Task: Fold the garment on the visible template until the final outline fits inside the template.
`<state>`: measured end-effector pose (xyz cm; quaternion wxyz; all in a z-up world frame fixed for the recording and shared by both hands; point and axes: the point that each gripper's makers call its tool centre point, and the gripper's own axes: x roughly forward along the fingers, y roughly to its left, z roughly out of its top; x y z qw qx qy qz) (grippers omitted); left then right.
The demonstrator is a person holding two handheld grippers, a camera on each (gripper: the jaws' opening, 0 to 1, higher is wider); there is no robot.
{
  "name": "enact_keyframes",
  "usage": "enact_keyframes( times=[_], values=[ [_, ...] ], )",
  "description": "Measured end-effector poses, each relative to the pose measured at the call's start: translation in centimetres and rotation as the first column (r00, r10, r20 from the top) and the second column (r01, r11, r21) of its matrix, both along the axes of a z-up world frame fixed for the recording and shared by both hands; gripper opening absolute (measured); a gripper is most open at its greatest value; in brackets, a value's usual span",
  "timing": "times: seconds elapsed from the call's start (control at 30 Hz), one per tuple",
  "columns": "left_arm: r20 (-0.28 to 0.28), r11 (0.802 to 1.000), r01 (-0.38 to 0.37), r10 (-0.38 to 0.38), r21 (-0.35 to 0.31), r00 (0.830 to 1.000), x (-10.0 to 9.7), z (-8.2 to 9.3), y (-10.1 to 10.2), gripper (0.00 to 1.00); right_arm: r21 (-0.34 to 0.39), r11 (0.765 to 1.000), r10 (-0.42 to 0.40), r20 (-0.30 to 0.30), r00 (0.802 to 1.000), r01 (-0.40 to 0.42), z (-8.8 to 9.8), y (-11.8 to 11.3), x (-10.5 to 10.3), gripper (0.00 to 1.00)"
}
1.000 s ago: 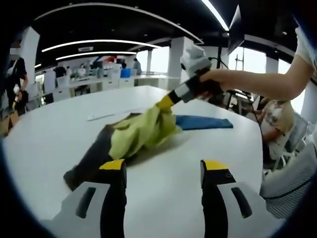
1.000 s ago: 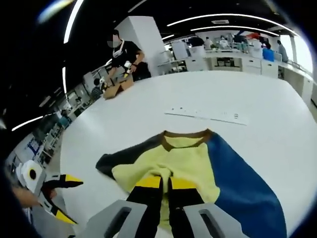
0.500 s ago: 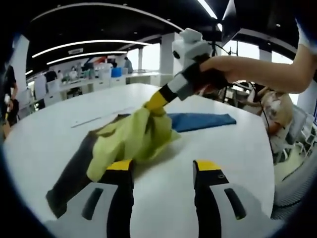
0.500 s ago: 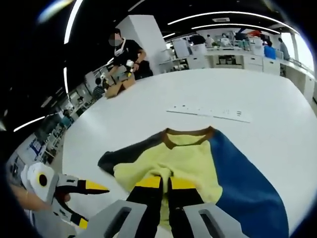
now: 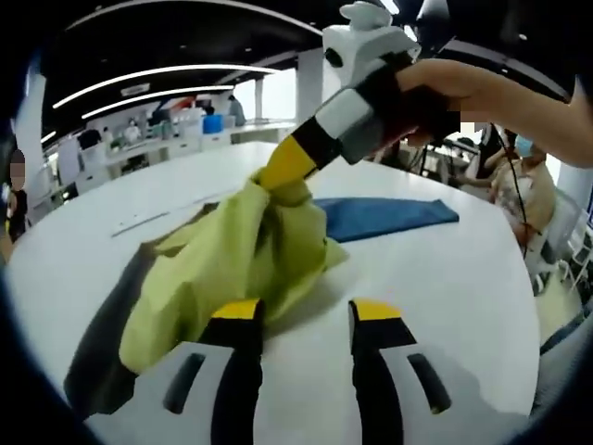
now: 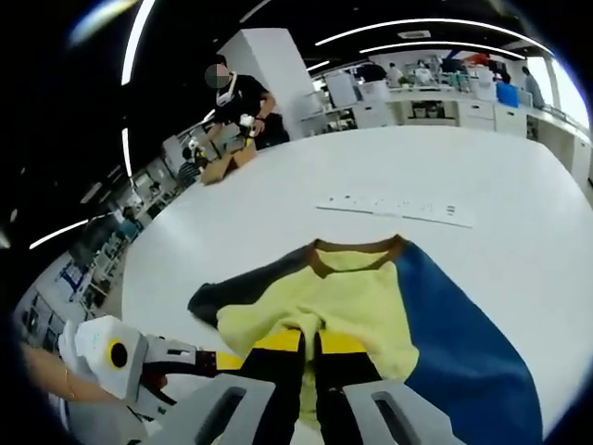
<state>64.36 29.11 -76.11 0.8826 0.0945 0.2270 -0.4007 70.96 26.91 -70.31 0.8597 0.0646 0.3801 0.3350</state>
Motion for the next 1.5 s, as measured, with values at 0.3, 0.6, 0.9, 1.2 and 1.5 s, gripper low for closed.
enact_keyframes(
  times=[0.3, 0.6, 0.9, 1.2, 1.5],
  values=[
    [0.02, 0.998, -0.05, 0.049, 0.04, 0.999, 1.6, -1.0, -0.7, 0.29, 0.025, 1.0, 0.004, -0.01, 1.0, -0.004, 0.0, 0.2, -0.2, 0.0],
    [0.052, 0.995, -0.047, 0.042, 0.088, 0.998, 2.2, -1.4, -1.1, 0.13, 0.043, 0.999, -0.004, -0.014, 1.0, 0.005, 0.1, 0.3, -0.3, 0.0],
    [0.059, 0.995, -0.043, 0.038, 0.093, 0.998, 2.2, -1.0, -0.7, 0.0, 0.04, 0.999, 0.022, 0.0, 1.0, -0.022, 0.0, 0.3, -0.6, 0.0],
    [0.064, 0.996, -0.045, 0.04, 0.078, 0.997, 1.9, 0.1, -0.3, 0.0, 0.025, 0.996, 0.089, 0.019, 0.996, -0.09, -0.2, 0.3, -1.8, 0.03],
    [0.064, 0.996, -0.05, 0.045, 0.073, 0.997, 1.6, 0.7, 0.2, 0.0, 0.03, 0.983, 0.179, 0.072, 0.981, -0.181, 0.2, 0.4, -3.6, 0.2]
  ],
)
